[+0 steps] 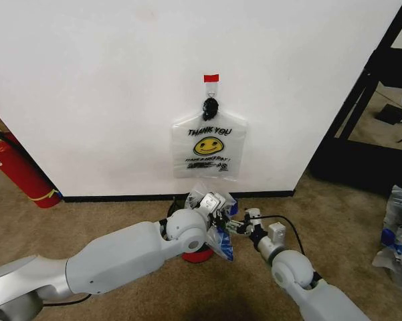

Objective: Pick up the garbage bag from the wall and place it over the trash bin.

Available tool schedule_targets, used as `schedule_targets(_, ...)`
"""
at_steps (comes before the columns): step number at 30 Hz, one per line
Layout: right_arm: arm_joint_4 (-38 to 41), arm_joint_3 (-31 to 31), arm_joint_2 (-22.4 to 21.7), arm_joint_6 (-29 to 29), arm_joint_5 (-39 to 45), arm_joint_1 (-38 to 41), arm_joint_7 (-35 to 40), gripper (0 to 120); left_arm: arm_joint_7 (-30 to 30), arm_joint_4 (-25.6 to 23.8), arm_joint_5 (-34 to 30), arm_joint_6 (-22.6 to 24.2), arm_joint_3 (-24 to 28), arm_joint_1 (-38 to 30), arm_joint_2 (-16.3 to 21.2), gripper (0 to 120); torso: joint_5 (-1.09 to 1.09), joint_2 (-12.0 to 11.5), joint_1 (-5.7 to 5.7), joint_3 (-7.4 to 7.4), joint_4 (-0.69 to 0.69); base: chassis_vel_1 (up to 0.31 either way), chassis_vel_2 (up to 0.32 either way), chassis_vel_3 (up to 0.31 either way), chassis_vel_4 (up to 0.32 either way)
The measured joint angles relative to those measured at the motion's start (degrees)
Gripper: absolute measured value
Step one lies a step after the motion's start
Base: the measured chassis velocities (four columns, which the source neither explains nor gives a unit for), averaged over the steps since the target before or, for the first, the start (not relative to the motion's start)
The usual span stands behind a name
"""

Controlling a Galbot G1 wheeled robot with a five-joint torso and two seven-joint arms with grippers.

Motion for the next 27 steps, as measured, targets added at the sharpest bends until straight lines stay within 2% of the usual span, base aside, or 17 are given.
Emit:
schedule_targets(4,-0.3,-1.4,0.0,-1.3,0.7,1.2,0.5,98,0.1,0.3,0.5,0.0,-0.1,0.2,0.0,0,0.01,0.0,0.00,0.00,0.00,0.000,0.000,0.000,0.000)
schedule_targets(14,-1.6,-3.2,-0.3,-4.7,1.7,2.1,1.7,78,0.3,0.6,0.7,0.0,-0.4,0.2,-0.1,0,0.01,0.0,0.00,0.00,-0.01,0.000,0.000,0.000,0.000)
schedule_targets(21,-2.3,-4.3,0.3,-6.7,4.4,3.4,3.7,71,0.3,0.3,0.7,0.0,-0.7,0.2,0.3,0,0.01,0.0,-0.01,0.00,0.00,0.000,0.000,0.000,0.000)
schedule_targets(24,-2.2,-4.7,0.4,-7.9,6.3,4.2,4.9,60,0.4,0.1,0.7,0.0,-0.9,0.2,0.6,0,0.00,0.0,-0.01,0.00,0.00,0.000,0.000,0.000,0.000)
schedule_targets(27,-2.2,-4.9,0.4,-8.8,7.8,4.7,5.6,54,0.4,-0.2,0.6,0.0,-1.1,0.4,0.6,0,0.01,0.0,-0.01,-0.01,-0.01,0.000,0.000,0.000,0.000)
